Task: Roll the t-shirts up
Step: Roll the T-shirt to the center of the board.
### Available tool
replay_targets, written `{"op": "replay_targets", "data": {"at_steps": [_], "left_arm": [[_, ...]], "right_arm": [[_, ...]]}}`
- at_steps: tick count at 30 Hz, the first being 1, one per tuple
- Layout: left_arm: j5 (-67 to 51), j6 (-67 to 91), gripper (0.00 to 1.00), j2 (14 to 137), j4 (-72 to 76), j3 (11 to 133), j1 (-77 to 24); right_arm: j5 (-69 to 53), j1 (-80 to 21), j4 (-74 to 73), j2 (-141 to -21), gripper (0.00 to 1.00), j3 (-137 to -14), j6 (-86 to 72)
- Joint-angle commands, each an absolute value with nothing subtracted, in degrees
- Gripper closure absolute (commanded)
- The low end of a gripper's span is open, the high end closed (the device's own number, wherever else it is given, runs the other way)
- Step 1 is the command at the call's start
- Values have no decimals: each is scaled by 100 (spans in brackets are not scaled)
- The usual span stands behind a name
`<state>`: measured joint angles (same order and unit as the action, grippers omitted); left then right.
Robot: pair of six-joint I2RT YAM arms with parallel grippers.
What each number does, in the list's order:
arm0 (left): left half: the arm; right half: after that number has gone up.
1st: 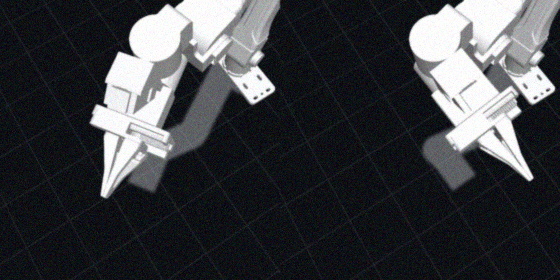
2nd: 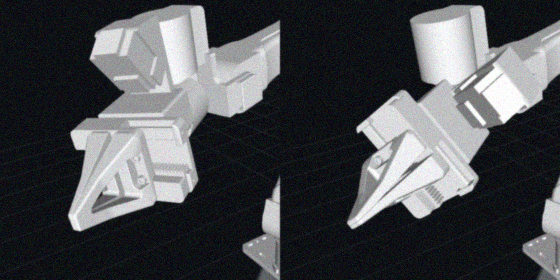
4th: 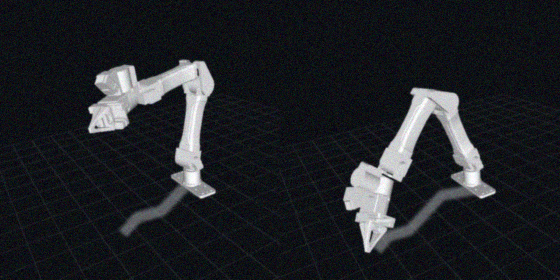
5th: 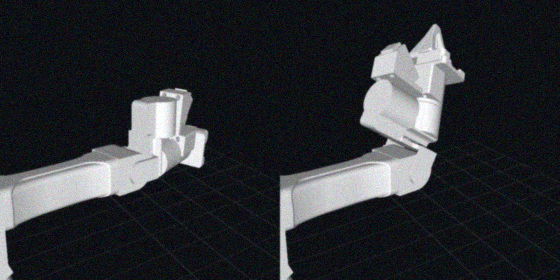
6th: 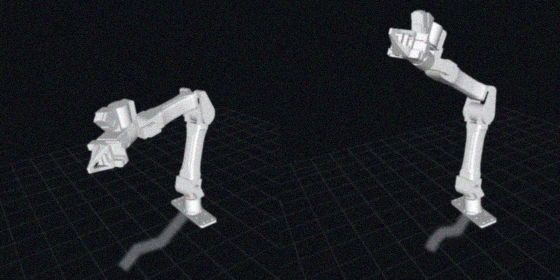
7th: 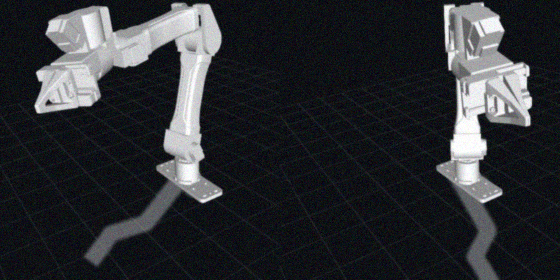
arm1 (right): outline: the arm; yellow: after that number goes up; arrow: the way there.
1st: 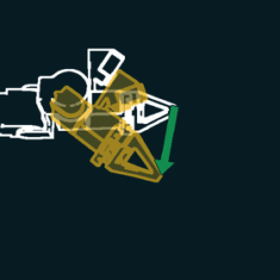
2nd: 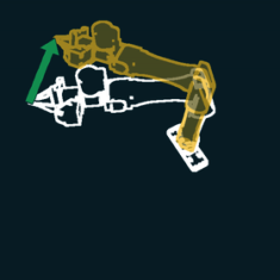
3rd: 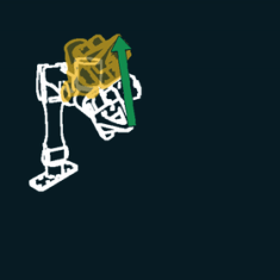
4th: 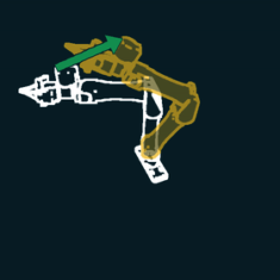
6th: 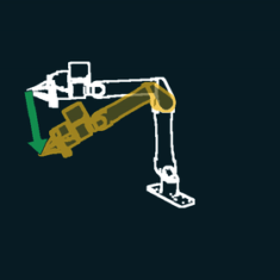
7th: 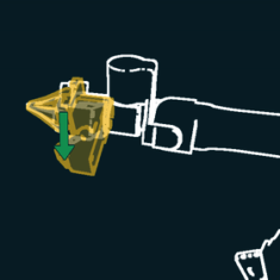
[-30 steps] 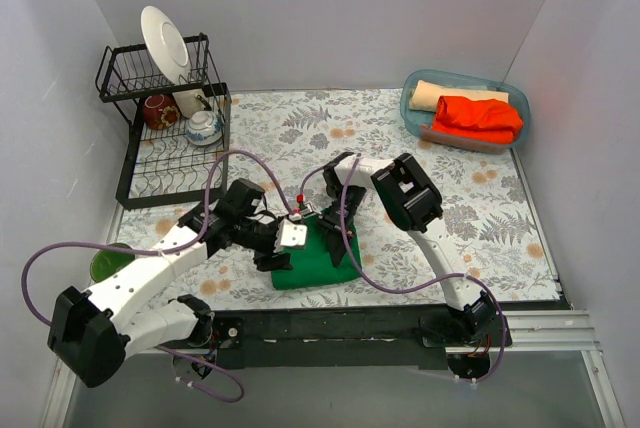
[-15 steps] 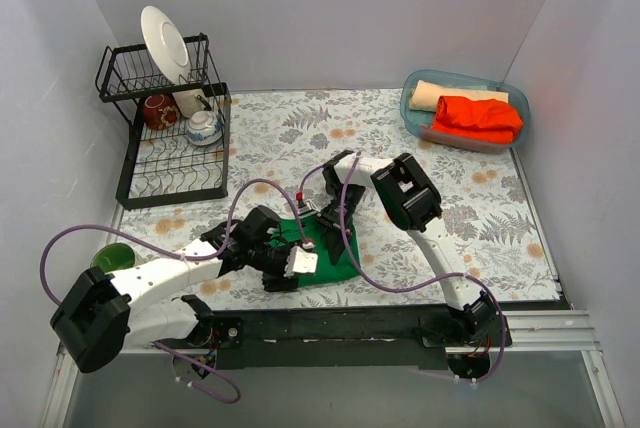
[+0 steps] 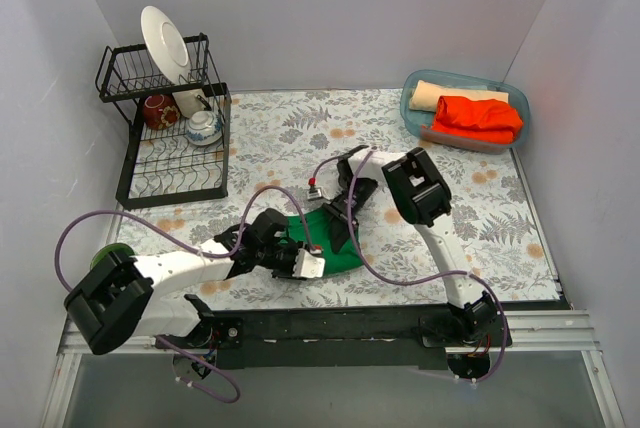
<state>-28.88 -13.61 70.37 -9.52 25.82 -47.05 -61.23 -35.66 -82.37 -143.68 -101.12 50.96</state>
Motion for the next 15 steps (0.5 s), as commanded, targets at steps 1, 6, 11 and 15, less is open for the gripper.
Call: {"op": "replay_targets", "data": {"at_steps": [1, 6, 11, 15], "left_arm": [[-2162, -1257, 80, 7900, -1731, 2478, -4729], [-2899, -907, 87, 7840, -2293, 2934, -4528], [-3874, -177, 87, 7551, -2488, 3243, -4070], [-4366, -35, 85, 7655, -2444, 3515, -3841]], "right_arm": [[-6724, -2875, -7471, -14249, 50, -9563, 5229], [-5724, -2234, -7427, -12545, 16, -8668, 5633], [-4653, -1960, -5845, -10112, 1, -7605, 5634], [-3422, -2485, -2808, -7835, 1, -5665, 4932]]}}
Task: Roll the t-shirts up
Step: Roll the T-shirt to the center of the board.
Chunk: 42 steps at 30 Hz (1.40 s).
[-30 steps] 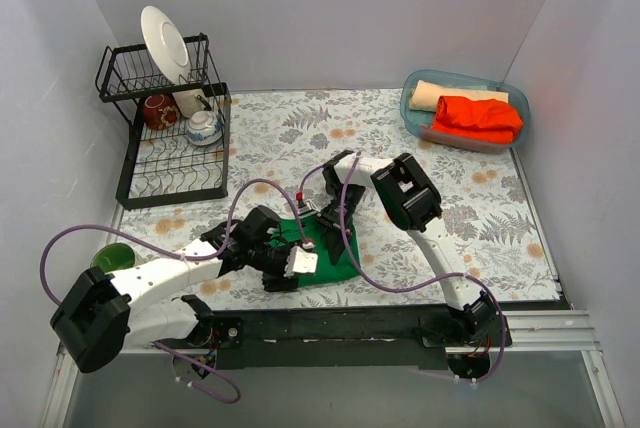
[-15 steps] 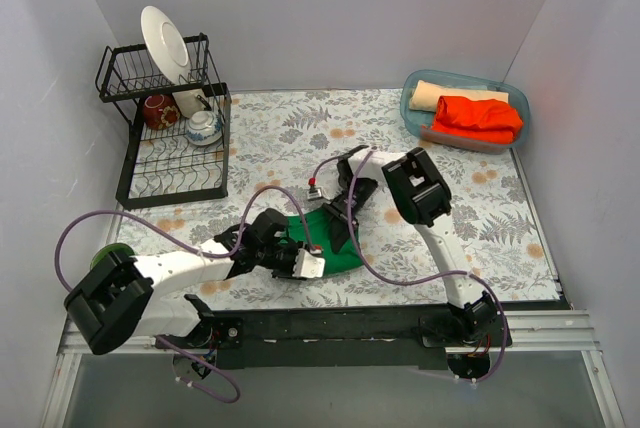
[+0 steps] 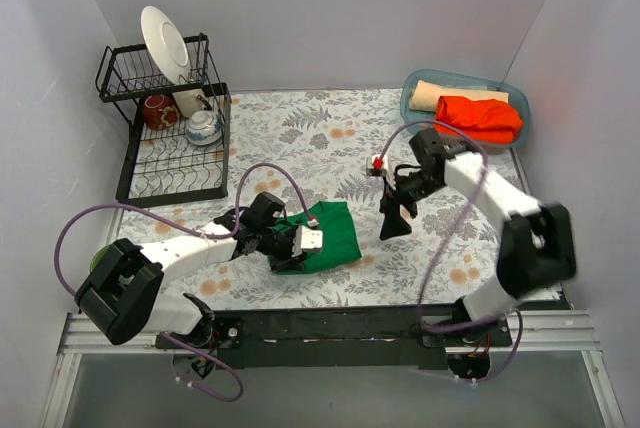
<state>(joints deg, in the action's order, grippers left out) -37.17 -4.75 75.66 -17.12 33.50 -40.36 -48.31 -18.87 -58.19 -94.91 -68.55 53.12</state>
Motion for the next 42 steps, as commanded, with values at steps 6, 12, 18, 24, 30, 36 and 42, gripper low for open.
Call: {"op": "replay_targets", "data": {"at_steps": [6, 12, 18, 24, 30, 36, 42], "left_arm": [[-4816, 264, 84, 7752, -2285, 3805, -3683], [-4966, 150, 84, 7770, -2391, 3885, -3656], [-5010, 132, 83, 7682, -2373, 3806, -3630], [-5027, 316, 83, 7585, -2233, 3727, -3542], [-5010, 317, 83, 7524, -2468, 3832, -3428], [-4931, -263, 82, 7286, -3285, 3920, -3296], [-4624, -360, 94, 7312, -3813, 4087, -3296]], "right_arm": [[-2479, -4033, -1065, -6451, 2, -3859, 4843], [-2707, -4789, -782, -6960, 2, -3876, 5000], [-2900, -5220, -492, -7329, 11, -3604, 5580], [-3006, -5352, -133, -7699, 22, -3375, 5889], [-2155, -5405, 886, -8375, 46, -3313, 5538], [-1757, -5221, 117, -8447, 88, -3858, 5598], [-2162, -5212, -2668, -7656, 94, -4728, 6073]]}}
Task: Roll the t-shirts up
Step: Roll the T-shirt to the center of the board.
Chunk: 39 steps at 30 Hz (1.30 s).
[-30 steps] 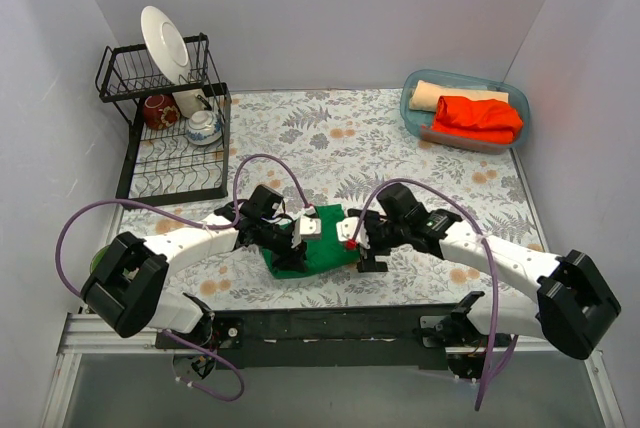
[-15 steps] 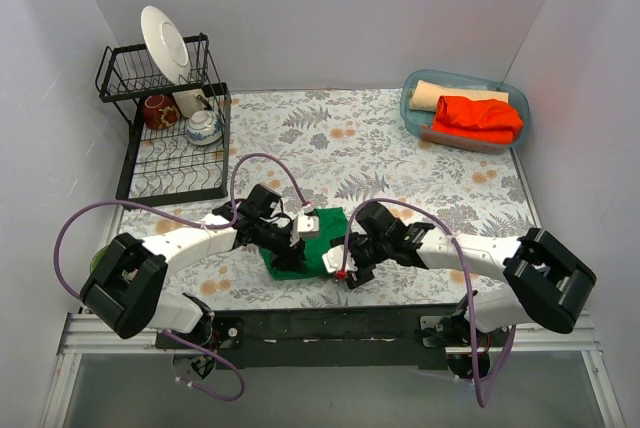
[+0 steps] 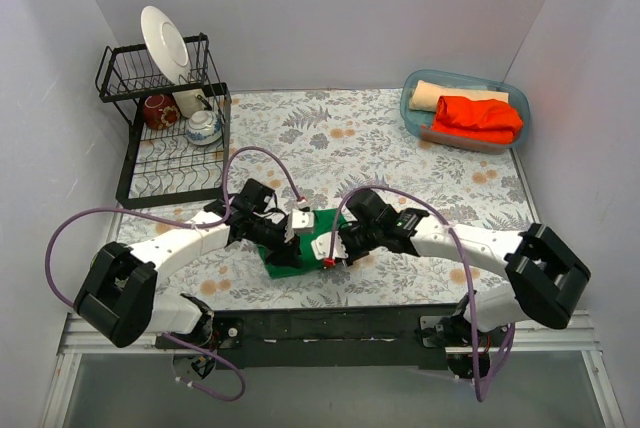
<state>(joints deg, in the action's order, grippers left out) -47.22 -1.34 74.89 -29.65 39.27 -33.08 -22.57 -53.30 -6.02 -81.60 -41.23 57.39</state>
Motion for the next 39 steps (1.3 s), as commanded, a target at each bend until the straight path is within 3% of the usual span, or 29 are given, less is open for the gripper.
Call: {"op": "replay_targets", "data": {"at_steps": [1, 5, 13, 33, 35, 36, 39], "left_arm": [[-4580, -473, 96, 7347, -3884, 4130, -3296], [-4788, -597, 100, 7549, -4208, 4411, -3296], [-5458, -1299, 100, 8218, -5615, 4703, -3313], [-4457, -801, 100, 7778, -5011, 3780, -3305], [-4334, -617, 95, 7778, -4774, 3718, -3270], [-4237, -572, 86, 7787, -4694, 3674, -3252], [-4228, -563, 73, 7761, -4579, 3674, -3155]], "right_arm": [[-2101, -5212, -2924, -7629, 95, -4816, 6065], [-1872, -5212, -3962, -7567, 96, -5097, 6135], [-2916, -5203, -5229, -8243, 95, -5739, 6170], [-4095, -4852, -7161, -11239, 95, -7926, 7567], [-4262, -4738, -7364, -11504, 95, -8164, 7725], [-4297, -4711, -7452, -11766, 96, -8269, 7752], [-4342, -4623, -7462, -12145, 95, -8569, 7787]]}}
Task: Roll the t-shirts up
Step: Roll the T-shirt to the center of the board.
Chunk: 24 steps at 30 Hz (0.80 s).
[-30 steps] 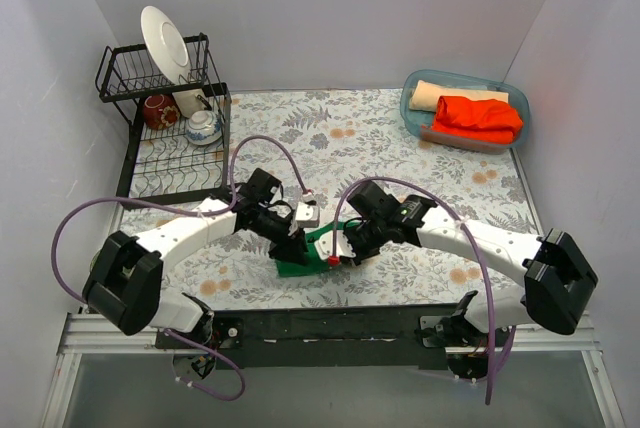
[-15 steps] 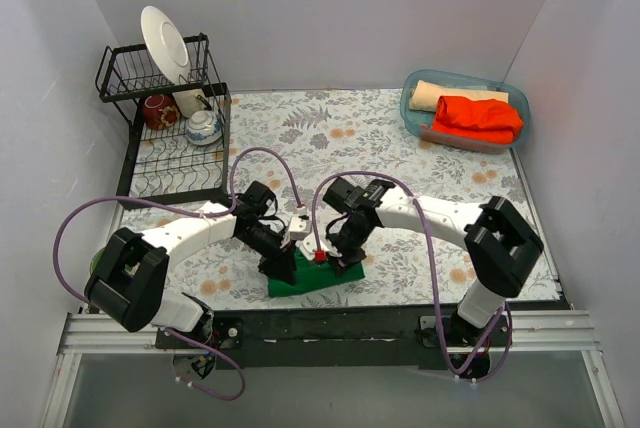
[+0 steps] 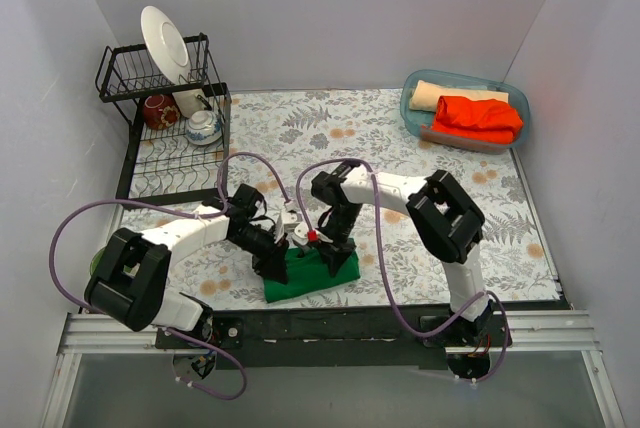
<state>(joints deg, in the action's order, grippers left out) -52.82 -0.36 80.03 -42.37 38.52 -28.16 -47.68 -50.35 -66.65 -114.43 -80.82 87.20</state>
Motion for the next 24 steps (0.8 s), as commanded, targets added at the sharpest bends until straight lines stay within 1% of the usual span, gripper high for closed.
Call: {"op": "replay_targets", "data": {"at_steps": [1, 3, 8, 9, 10, 12, 15, 20, 24], "left_arm": [[-4193, -528, 69, 7674, -4536, 3735, -3094], [-4070, -292, 61, 7516, -4299, 3814, -3032], [-3472, 439, 53, 6953, -3596, 4279, -2900], [-3393, 518, 53, 6926, -3525, 4315, -2900], [-3279, 919, 51, 6908, -3385, 4333, -2900], [-2779, 1316, 49, 6996, -2998, 4420, -2892], [-2515, 1642, 48, 7373, -2918, 4553, -2760], [-2057, 2625, 48, 7979, -2804, 4930, -2374], [-1890, 2857, 48, 7981, -2742, 5229, -1926]], "right_arm": [[-4298, -4614, -7471, -12225, 95, -8682, 7805], [-4245, -4606, -7471, -12453, 96, -8815, 7805], [-4201, -4518, -7462, -12691, 95, -9061, 7910], [-4227, -4465, -7453, -12718, 95, -9096, 7910], [-4262, -4447, -7462, -12735, 95, -9123, 7910], [-4333, -4386, -7453, -12709, 95, -9132, 7945], [-4412, -4351, -7444, -12665, 95, -9079, 7954], [-4500, -4324, -7453, -12709, 95, -8938, 7945], [-4675, -4237, -7453, -12867, 95, -9008, 7849]]}}
